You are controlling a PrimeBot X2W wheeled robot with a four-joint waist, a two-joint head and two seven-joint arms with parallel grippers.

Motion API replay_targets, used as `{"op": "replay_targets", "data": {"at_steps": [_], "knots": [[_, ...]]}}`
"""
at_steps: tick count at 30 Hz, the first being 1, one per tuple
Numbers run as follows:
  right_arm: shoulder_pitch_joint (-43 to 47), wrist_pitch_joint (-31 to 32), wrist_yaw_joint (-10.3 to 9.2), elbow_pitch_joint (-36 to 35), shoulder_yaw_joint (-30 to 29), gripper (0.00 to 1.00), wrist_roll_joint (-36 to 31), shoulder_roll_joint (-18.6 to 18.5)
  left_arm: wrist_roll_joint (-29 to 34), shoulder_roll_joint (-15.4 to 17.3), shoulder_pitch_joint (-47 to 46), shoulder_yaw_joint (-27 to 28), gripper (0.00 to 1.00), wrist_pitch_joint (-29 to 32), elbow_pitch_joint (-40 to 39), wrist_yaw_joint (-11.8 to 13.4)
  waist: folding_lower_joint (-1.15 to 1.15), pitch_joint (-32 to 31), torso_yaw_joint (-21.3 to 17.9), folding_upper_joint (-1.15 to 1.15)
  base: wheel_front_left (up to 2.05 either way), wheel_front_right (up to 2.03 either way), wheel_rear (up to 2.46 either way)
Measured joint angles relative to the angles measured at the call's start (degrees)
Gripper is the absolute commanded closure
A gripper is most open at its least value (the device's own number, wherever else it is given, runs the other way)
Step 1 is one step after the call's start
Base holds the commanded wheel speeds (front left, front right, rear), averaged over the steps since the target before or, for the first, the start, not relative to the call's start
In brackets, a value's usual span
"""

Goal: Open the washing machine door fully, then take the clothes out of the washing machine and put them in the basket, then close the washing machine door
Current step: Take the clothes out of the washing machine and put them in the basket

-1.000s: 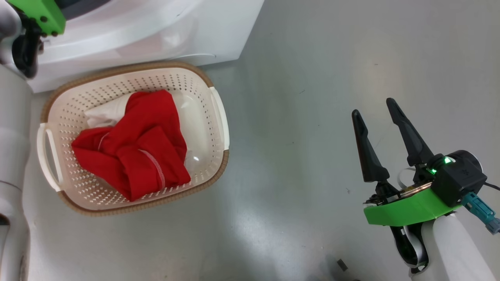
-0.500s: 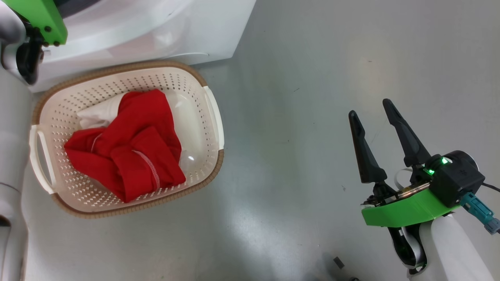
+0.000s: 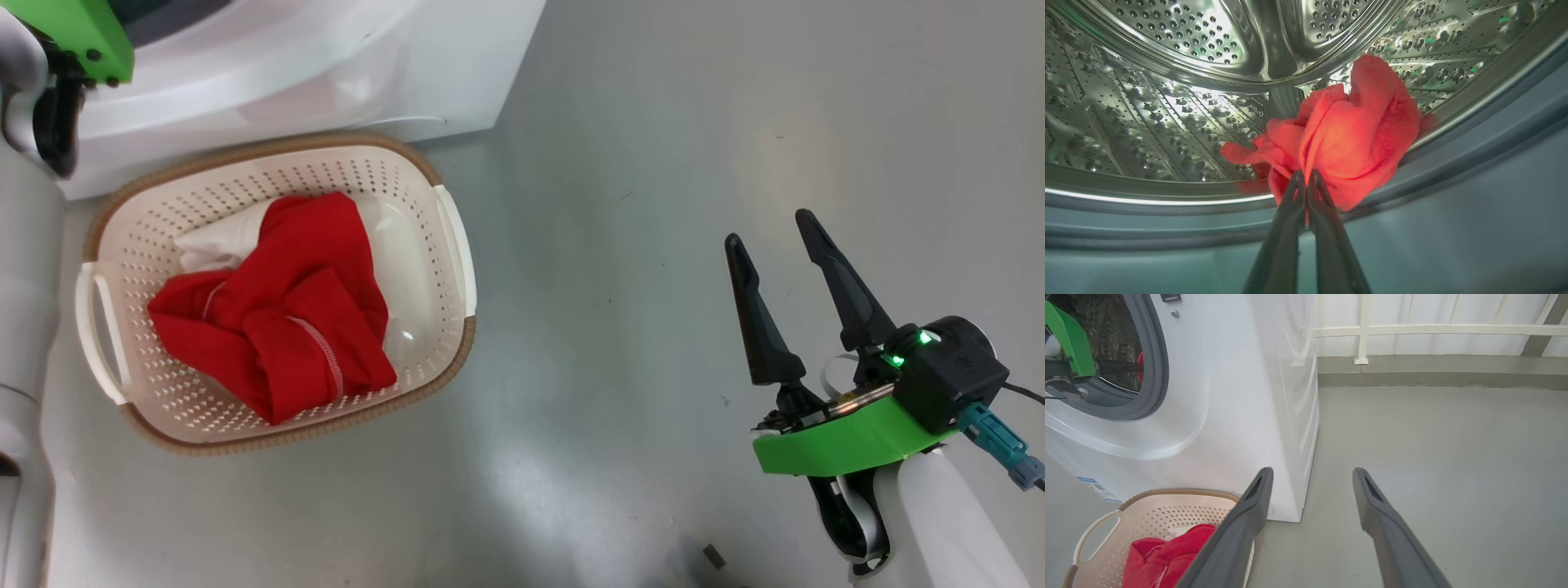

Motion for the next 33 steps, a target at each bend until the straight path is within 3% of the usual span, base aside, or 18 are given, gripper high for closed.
{"op": "replay_targets", "data": {"at_steps": [13, 22, 33], "knots": [[0.01, 0.0, 0.0, 0.37, -0.24, 0.0, 0.24, -0.01, -1.62, 1.08, 6.65, 1.09, 1.0, -9.15, -6.25, -0.88, 0.0, -2.89, 2.13, 0.0, 0.0, 0.0, 0.0], [0.07, 0.0, 0.0, 0.68, -1.35, 0.0, 0.21, -0.03, -0.92, 1.9, 21.07, 5.97, 1.0, -9.4, -27.47, 2.44, 0.0, -5.48, 3.96, 0.0, 0.0, 0.0, 0.0], [1.88, 0.0, 0.0, 1.16, -2.08, 0.0, -0.09, -0.11, 1.74, -0.97, 40.96, 11.6, 1.0, -9.51, -46.18, 4.15, 0.0, -10.88, 5.73, 0.0, 0.0, 0.0, 0.0]]}}
